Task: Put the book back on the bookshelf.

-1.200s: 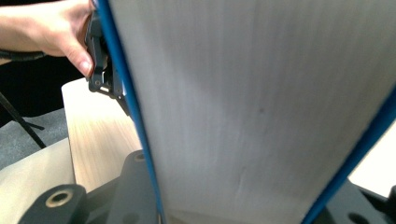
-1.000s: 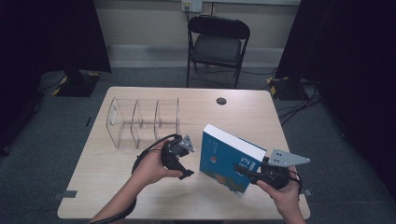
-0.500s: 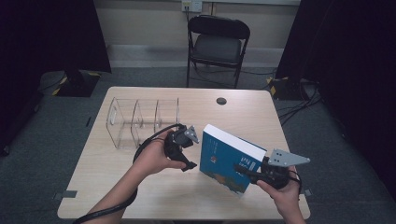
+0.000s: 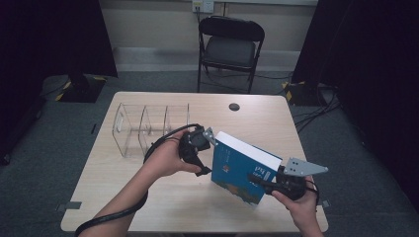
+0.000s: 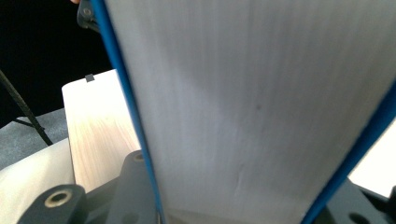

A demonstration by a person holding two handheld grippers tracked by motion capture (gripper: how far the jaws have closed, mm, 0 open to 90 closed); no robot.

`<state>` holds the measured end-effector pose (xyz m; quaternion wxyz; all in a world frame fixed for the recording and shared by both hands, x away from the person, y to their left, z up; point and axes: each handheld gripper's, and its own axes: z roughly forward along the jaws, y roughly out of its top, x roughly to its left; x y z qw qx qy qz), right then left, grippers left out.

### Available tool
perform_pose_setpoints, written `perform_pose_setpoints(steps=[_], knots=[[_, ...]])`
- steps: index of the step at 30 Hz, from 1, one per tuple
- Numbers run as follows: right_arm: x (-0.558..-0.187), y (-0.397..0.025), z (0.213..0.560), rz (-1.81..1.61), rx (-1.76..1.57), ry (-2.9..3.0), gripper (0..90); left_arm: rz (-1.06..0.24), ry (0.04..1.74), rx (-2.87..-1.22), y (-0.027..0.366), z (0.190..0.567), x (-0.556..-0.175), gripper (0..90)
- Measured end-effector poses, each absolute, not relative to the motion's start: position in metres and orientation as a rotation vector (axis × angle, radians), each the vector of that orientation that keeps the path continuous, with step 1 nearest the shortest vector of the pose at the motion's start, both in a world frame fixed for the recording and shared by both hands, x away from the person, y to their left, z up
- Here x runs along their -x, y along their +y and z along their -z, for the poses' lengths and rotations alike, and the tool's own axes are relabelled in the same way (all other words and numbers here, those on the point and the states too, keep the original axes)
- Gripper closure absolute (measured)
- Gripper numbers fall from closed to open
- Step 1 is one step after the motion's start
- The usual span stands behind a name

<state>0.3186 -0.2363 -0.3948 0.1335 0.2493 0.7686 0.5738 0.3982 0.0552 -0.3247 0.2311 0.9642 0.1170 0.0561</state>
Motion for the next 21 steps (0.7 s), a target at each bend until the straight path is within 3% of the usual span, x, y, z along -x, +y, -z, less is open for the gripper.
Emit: perform_pose_setpoints(steps=[21], knots=[[-0.319,-0.237,0.395,-1.662,-0.717,2.232,58.9,-0.149,0.251,-2.686,0.033,0.296,-0.404,21.1]])
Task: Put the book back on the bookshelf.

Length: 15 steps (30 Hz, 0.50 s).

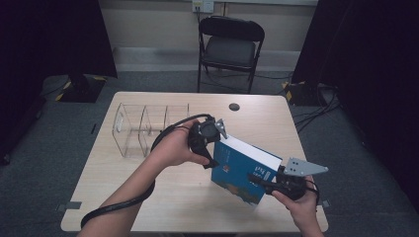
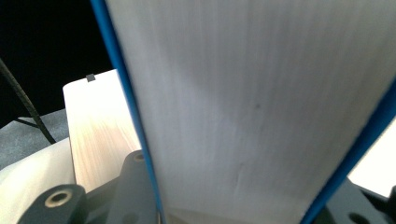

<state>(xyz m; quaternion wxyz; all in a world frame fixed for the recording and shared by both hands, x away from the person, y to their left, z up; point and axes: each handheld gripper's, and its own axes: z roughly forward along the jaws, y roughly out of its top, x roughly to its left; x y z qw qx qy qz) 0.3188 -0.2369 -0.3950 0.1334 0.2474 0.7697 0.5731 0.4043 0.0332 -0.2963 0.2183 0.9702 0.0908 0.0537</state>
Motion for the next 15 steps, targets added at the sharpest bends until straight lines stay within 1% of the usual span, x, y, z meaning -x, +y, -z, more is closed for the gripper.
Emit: perform_pose_setpoints(steps=[5,15], knots=[[-0.3190,-0.2372,0.3951,-1.665,-0.712,2.235,58.9,-0.128,0.243,-2.685,0.0292,0.2949,-0.4083,20.9],[-0.3197,-0.2378,0.3957,-1.675,-0.712,2.231,58.8,-0.140,0.222,-2.693,0.0228,0.2917,-0.4097,22.3]])
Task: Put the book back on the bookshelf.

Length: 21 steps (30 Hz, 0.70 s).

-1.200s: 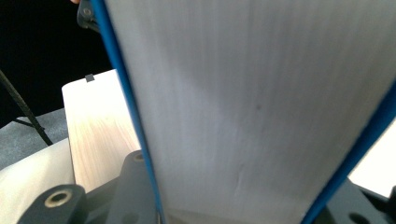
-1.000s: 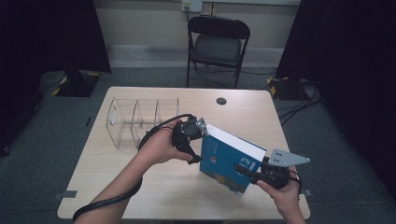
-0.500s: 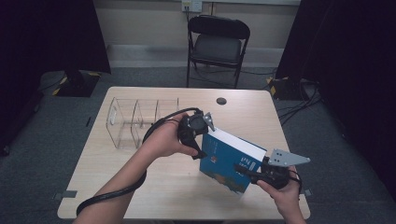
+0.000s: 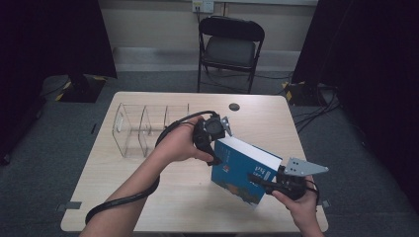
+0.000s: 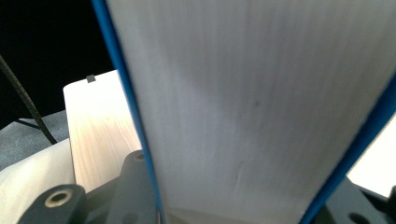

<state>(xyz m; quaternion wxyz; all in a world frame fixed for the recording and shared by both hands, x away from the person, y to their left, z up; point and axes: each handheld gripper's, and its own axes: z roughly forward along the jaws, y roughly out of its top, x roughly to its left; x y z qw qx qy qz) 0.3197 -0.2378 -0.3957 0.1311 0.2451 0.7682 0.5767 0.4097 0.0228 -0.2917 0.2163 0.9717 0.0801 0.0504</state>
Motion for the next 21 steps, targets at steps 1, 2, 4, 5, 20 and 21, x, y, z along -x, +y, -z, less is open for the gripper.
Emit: perform_pose_setpoints(steps=[1,2,4,5,20,21], knots=[[-0.320,-0.238,0.396,-1.673,-0.712,2.229,58.9,-0.142,0.211,-2.697,0.021,0.291,-0.410,22.3],[-0.320,-0.238,0.396,-1.670,-0.716,2.228,58.8,-0.141,0.213,-2.697,0.021,0.291,-0.410,22.3],[-0.320,-0.238,0.396,-1.672,-0.717,2.228,58.8,-0.145,0.197,-2.697,0.018,0.290,-0.410,22.3],[-0.320,-0.238,0.396,-1.672,-0.719,2.229,58.8,-0.144,0.202,-2.698,0.017,0.289,-0.410,21.9],[-0.320,-0.239,0.396,-1.681,-0.717,2.231,58.6,-0.180,0.121,-2.716,-0.001,0.282,-0.411,27.1],[-0.320,-0.238,0.397,-1.684,-0.719,2.228,58.6,-0.183,0.125,-2.716,-0.001,0.282,-0.411,28.7]])
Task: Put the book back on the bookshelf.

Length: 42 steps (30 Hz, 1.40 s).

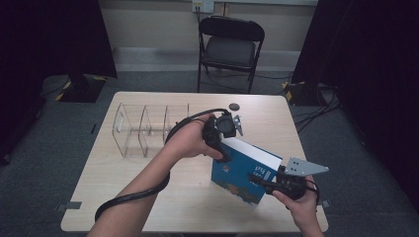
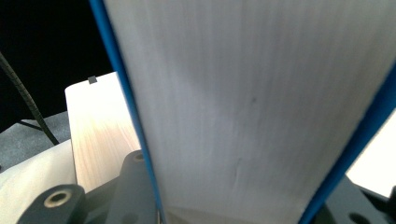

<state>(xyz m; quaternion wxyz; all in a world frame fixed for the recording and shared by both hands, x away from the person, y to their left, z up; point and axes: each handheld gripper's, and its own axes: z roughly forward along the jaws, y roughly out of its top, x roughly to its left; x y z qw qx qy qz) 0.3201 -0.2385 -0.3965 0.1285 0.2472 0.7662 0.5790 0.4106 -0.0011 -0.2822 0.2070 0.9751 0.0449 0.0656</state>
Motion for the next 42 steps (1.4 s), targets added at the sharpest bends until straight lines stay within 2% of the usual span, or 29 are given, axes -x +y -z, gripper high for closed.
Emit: perform_pose_setpoints(steps=[18,23,26,34,38,42], knots=[[-0.321,-0.239,0.398,-1.694,-0.721,2.227,58.1,-0.204,-0.049,-2.736,0.002,0.282,-0.413,36.4],[-0.320,-0.239,0.399,-1.708,-0.724,2.224,57.2,-0.190,-0.033,-2.765,0.001,0.280,-0.412,38.5],[-0.320,-0.241,0.402,-1.695,-0.743,2.230,53.4,-0.173,0.007,-2.786,0.001,0.279,-0.410,40.5],[-0.317,-0.251,0.418,-1.679,-0.792,2.232,44.3,-0.042,0.151,-2.833,0.011,0.272,-0.398,54.2],[-0.317,-0.254,0.426,-1.648,-0.823,2.235,40.8,-0.040,0.188,-2.834,0.015,0.272,-0.391,56.7],[-0.318,-0.258,0.437,-1.643,-0.841,2.211,41.5,-0.064,0.187,-2.821,0.016,0.272,-0.389,57.3]])
